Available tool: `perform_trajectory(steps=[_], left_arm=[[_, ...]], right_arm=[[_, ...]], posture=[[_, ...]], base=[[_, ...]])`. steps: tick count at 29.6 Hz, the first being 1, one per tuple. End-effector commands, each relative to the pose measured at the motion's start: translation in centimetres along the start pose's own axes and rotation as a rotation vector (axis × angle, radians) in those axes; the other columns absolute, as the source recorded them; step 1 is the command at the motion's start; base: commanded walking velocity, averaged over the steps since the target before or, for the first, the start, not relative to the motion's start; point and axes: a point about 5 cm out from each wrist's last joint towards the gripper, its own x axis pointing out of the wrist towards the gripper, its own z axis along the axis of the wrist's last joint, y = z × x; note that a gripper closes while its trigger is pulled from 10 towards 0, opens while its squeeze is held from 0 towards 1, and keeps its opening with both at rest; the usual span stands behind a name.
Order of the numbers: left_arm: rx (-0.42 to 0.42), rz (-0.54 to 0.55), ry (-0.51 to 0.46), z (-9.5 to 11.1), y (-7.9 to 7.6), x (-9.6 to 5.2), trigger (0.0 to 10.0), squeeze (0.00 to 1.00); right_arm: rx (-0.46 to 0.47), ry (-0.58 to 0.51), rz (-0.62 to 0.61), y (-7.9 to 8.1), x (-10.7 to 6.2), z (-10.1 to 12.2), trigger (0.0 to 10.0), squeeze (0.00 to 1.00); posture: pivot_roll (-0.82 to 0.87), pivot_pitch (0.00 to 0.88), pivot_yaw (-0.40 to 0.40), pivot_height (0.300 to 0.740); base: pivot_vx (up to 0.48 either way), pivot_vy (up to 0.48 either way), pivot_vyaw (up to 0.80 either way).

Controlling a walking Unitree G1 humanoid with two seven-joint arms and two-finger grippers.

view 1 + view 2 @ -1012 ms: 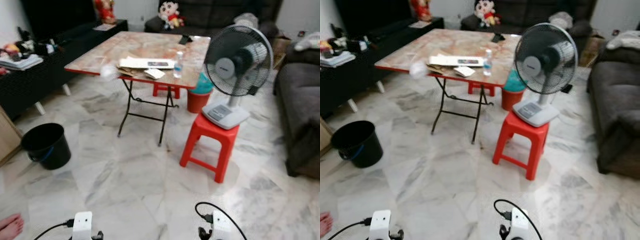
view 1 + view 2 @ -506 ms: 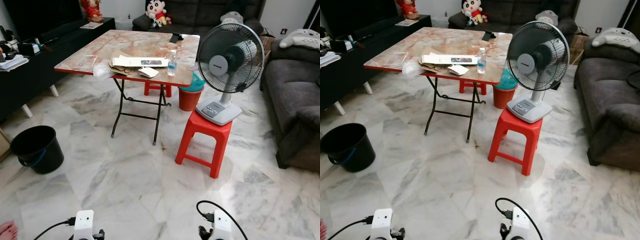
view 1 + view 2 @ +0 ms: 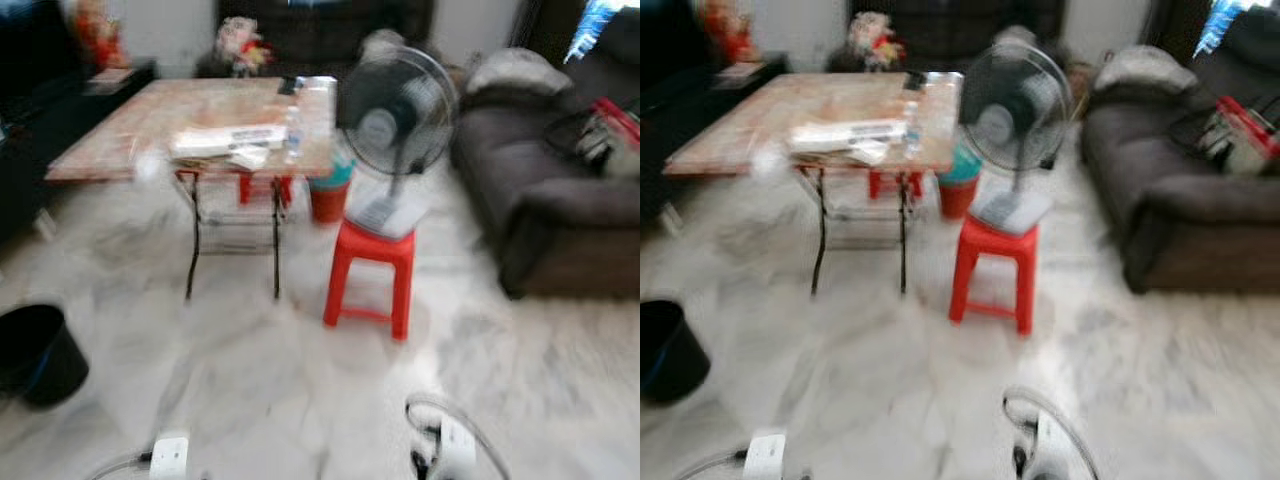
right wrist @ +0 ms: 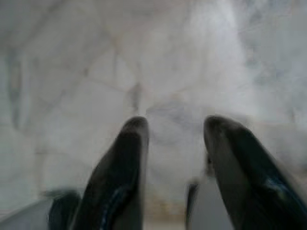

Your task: Picking trash to rubbish bin

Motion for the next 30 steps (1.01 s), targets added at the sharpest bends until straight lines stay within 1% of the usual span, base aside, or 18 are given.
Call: perform_trajectory(steps=[1, 17, 30], left_arm=[[-0.003, -0.011, 0.001, 0.06, -0.61, 0.02, 10.0, 0.00], [0.002, -0.007, 0.003, 0.01, -0.38, 0.01, 10.0, 0.00], [0.010, -0.003, 0.003, 0.05, -0.24, 0.02, 10.0, 0.00]], right_arm=[[-0.005, -0.024, -0.013, -0.49, 0.09, 0.89, 10.0, 0.00], [-0.003, -0.023, -0.009, -0.27, 0.09, 0.76, 10.0, 0.00], [-0.005, -0.021, -0.007, -0.21, 0.08, 0.66, 10.0, 0.00]], posture=[[-0.05, 0.000, 0.022, 0.740], [-0.06, 0.000, 0.029, 0.740], [-0.06, 0.000, 0.034, 0.740]], base=[[0.000, 0.000, 0.00], [0.000, 0.000, 0.00], [0.000, 0.286, 0.00]])
